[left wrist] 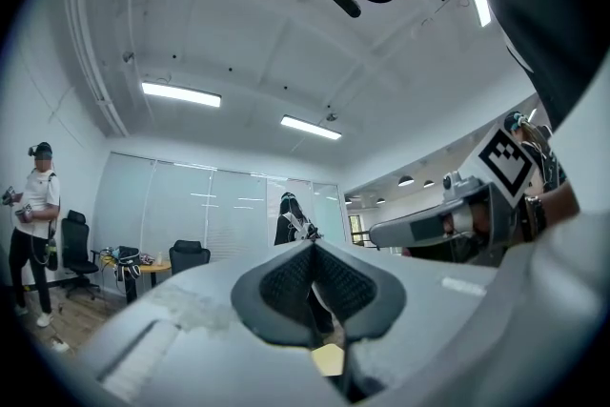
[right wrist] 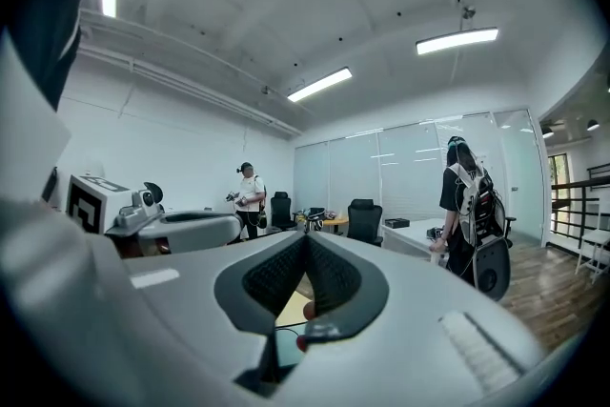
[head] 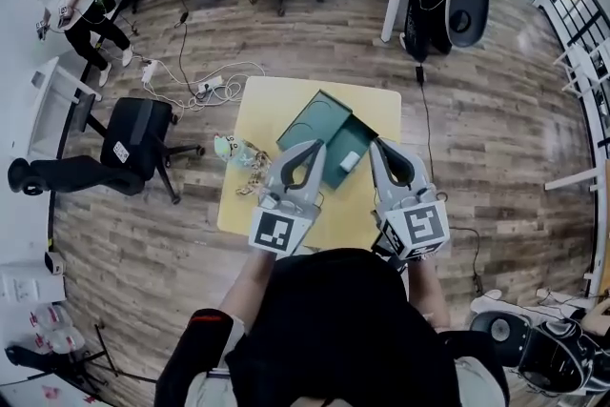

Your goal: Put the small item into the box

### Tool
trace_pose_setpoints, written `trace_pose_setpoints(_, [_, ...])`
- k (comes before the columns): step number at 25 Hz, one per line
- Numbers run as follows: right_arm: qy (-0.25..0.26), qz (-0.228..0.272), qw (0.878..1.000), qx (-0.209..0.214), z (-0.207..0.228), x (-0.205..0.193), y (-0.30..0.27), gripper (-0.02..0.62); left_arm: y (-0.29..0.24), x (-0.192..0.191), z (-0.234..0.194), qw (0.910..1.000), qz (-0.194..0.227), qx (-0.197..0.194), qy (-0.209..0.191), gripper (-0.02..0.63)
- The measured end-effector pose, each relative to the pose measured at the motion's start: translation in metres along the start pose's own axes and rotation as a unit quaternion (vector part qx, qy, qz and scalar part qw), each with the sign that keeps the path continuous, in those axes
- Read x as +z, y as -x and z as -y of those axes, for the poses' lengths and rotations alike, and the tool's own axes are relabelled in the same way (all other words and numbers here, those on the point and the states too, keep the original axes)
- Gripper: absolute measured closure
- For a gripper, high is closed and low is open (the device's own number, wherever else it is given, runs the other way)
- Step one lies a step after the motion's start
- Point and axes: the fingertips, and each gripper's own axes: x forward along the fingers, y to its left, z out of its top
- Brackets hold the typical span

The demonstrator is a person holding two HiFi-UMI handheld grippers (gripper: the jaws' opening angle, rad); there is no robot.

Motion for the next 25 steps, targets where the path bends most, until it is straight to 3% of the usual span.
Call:
trace_pose_setpoints(10, [0.001,0.030,1.000,0.007,-0.007,0.025,0.010,0.594,0.007,0.015,0.005,0.9998,0.008,0.005,-0.019,0.604])
trace_pose_setpoints(25, [-0.002,0.042,0.999,0.012,-0.013,0.031,0.019,0.594,0.009,0.023,0.016,0.9996,0.016,0.001,-0.024,0.604])
